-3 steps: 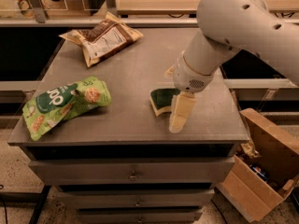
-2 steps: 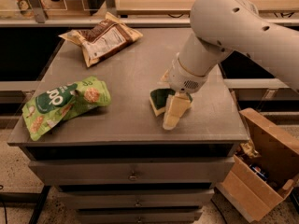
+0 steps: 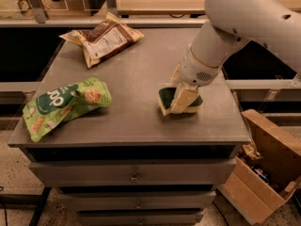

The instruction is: Move sponge near brown chip bag

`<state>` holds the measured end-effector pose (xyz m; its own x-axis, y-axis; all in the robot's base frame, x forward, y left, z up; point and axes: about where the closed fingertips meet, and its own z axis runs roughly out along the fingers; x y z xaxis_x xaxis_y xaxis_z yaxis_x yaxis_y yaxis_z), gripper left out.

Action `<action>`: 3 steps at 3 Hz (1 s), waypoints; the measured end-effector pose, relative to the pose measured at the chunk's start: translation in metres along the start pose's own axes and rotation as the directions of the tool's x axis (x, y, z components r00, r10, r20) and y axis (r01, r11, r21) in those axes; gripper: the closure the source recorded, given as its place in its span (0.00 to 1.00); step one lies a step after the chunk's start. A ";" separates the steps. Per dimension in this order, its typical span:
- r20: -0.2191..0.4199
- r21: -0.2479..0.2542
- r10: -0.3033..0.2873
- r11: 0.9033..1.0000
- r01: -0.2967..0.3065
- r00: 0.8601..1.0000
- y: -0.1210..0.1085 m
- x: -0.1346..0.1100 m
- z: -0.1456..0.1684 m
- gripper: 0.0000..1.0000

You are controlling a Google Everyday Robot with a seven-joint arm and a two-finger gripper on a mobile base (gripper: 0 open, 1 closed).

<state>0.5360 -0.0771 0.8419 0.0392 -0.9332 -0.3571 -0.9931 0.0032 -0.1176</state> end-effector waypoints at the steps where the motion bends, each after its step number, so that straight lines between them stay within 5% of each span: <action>1: 0.000 -0.001 -0.002 1.000 0.002 1.000 0.000 -0.001 0.001 0.87; 2: -0.001 -0.002 -0.003 1.000 0.003 1.000 0.001 -0.002 0.001 1.00; 3: 0.026 0.051 -0.013 0.999 0.012 1.000 -0.014 -0.010 0.003 1.00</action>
Offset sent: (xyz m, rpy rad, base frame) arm -0.0002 0.0010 -0.0002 -0.0004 0.0004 0.0021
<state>0.5494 -0.0668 0.8440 0.0553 -0.9236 -0.3795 -0.9856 0.0102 -0.1686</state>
